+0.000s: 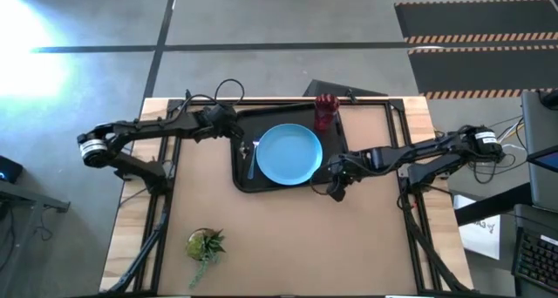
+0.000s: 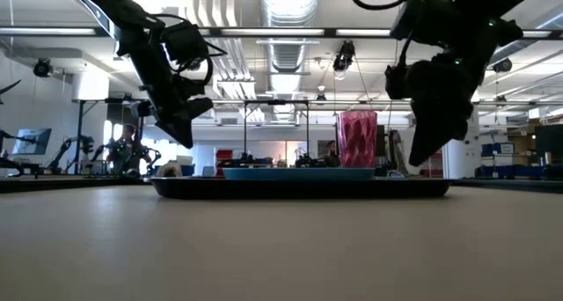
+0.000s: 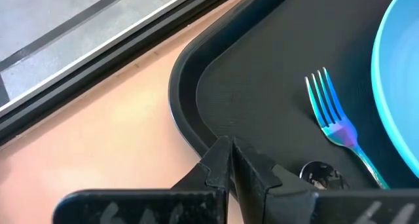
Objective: Pick and place plate/cup/fork/spoon on tray
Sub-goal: Adjust the black tray
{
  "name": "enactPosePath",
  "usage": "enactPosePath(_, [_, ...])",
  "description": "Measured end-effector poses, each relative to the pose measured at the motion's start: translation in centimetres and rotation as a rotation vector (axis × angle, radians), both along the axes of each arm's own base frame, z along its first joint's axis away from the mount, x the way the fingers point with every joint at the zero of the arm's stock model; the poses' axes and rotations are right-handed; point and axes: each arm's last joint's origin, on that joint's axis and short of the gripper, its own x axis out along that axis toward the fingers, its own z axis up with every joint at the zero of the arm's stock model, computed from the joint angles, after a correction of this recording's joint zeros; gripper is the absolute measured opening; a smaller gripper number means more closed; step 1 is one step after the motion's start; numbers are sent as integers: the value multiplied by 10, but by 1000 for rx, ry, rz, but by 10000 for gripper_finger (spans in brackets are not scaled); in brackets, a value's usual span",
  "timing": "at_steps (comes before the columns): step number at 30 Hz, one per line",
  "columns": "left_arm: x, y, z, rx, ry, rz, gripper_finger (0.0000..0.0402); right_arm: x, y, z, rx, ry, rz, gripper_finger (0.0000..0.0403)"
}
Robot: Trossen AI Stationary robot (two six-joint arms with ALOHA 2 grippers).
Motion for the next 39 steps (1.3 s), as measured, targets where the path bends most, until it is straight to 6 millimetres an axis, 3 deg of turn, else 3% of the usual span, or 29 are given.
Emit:
enactPosePath(4, [0, 0, 0, -6, -10, 12, 0, 3, -6, 4, -11, -14, 14, 8])
enactPosePath(11, [0, 0, 0, -7, -11, 12, 0, -7, -20, -7, -23, 51, -15, 8])
enactPosePath(21, [0, 0, 0, -8, -13, 14, 0, -21, -21, -26, -7, 106, -52, 8])
enactPosePath(39, [-4, -2, -3, -47, 16, 33, 0, -25, 29, -35, 125, 68, -64, 8])
